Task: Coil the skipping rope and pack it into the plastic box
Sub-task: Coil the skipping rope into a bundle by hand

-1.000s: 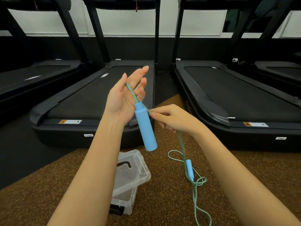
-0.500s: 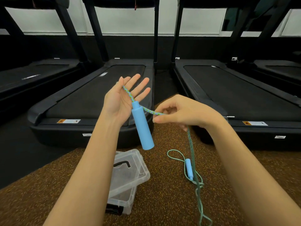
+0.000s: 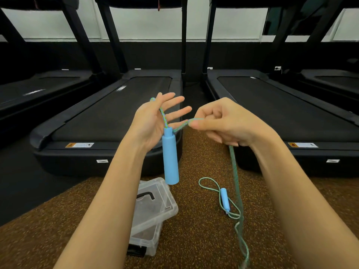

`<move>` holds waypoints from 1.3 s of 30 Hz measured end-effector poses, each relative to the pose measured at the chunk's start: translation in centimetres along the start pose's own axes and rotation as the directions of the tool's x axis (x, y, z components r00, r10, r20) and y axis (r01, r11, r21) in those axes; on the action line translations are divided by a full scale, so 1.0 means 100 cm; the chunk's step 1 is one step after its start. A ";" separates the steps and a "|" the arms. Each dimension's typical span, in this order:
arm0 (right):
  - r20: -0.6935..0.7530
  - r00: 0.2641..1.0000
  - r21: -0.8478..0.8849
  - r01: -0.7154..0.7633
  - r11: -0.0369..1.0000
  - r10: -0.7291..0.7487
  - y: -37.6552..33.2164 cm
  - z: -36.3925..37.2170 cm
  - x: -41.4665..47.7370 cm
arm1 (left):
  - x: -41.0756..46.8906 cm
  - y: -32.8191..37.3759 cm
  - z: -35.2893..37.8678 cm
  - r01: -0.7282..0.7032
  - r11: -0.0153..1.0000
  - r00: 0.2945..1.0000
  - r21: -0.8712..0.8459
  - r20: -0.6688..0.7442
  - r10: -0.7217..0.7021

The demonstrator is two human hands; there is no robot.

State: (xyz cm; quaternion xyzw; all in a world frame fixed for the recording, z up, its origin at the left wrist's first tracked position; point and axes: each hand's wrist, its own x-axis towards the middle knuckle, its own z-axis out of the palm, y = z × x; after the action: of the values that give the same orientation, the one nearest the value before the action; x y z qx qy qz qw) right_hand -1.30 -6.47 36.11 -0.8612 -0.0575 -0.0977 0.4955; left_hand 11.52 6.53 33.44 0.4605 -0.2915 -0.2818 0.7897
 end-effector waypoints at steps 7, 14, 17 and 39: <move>-0.126 0.986 0.128 0.124 0.984 -0.108 -0.008 -0.010 -0.007 | 0.000 -0.011 -0.002 0.069 0.982 0.998 0.174 -0.003 -0.070; -0.309 0.924 -0.066 0.215 0.974 -0.225 -0.009 -0.009 -0.004 | -0.002 -0.010 0.012 0.155 0.967 0.975 0.202 0.124 -0.183; -0.344 0.900 -0.148 0.231 0.962 -0.269 -0.011 -0.009 -0.003 | -0.005 -0.010 0.018 0.165 0.954 0.956 0.252 0.197 -0.218; -0.530 0.846 0.187 0.051 0.981 0.057 0.040 0.003 0.022 | -0.010 -0.011 0.036 0.250 0.963 0.820 0.106 0.505 -0.268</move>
State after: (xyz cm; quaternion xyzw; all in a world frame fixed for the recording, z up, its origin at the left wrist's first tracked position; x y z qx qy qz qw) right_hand 1.67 -8.20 33.11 -0.7476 0.0744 -0.3261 0.5737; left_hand 8.12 4.77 33.76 0.4173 -0.4315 -0.4940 0.6290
